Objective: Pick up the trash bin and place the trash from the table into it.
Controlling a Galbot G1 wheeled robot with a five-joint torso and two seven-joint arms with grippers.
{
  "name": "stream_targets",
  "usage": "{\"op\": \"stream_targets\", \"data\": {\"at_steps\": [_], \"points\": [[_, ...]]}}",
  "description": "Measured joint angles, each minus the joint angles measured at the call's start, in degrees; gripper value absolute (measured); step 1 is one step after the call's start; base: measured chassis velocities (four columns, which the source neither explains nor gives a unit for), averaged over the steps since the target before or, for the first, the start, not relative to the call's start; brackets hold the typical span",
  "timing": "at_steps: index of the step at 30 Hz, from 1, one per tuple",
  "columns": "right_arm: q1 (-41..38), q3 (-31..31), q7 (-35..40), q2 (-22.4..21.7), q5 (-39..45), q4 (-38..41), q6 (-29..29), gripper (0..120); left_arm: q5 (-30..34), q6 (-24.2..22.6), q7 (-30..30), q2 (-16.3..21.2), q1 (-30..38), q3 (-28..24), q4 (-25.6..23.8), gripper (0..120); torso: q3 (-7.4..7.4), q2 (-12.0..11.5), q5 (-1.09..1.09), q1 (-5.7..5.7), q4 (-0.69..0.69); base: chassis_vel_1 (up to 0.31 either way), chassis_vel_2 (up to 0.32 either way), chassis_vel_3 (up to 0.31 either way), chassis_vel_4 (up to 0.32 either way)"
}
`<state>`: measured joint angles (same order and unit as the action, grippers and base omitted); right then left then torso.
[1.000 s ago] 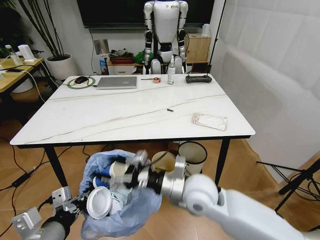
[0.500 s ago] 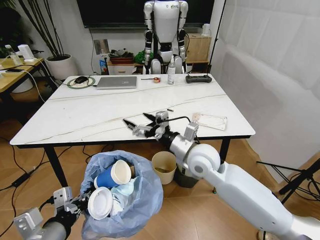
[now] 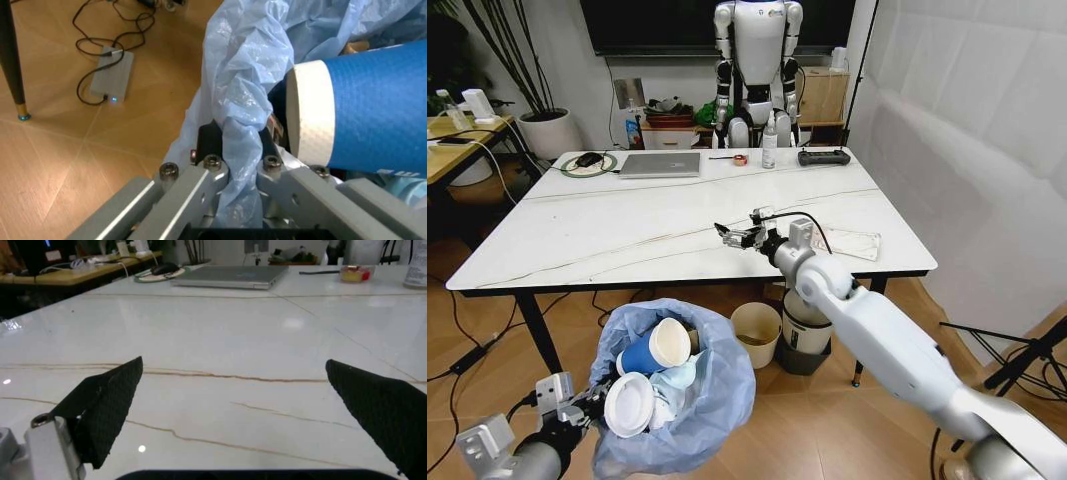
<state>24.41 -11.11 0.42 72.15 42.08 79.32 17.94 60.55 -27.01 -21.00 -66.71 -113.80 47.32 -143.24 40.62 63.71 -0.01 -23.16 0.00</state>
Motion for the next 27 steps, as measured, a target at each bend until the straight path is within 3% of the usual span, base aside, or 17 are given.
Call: {"op": "stream_targets", "data": {"at_steps": [4, 18, 27], "points": [[-3.69, 1.22, -3.45, 2.35, -2.50, -9.21, -1.49, 100, -0.14, 0.06, 0.08, -0.22, -0.01, 0.20, 0.00, 0, -0.01, 0.00, 0.00, 0.00, -0.01, 0.000, 0.000, 0.000, 0.000], [-9.27, 2.60, -6.27, 4.33, -4.78, -23.25, -1.81, 100, -0.81, 0.15, 0.29, -0.87, -0.45, 0.36, 0.00, 0, 0.00, 0.00, 0.01, 0.01, -0.01, 0.000, 0.000, 0.000, 0.000], [-10.15, 3.50, -8.32, 4.31, -4.92, -27.56, -2.65, 100, -1.13, 0.21, 0.42, -1.08, -0.72, 0.40, 0.00, 0, -0.01, 0.00, 0.01, 0.01, -0.02, 0.000, 0.000, 0.000, 0.000]]}}
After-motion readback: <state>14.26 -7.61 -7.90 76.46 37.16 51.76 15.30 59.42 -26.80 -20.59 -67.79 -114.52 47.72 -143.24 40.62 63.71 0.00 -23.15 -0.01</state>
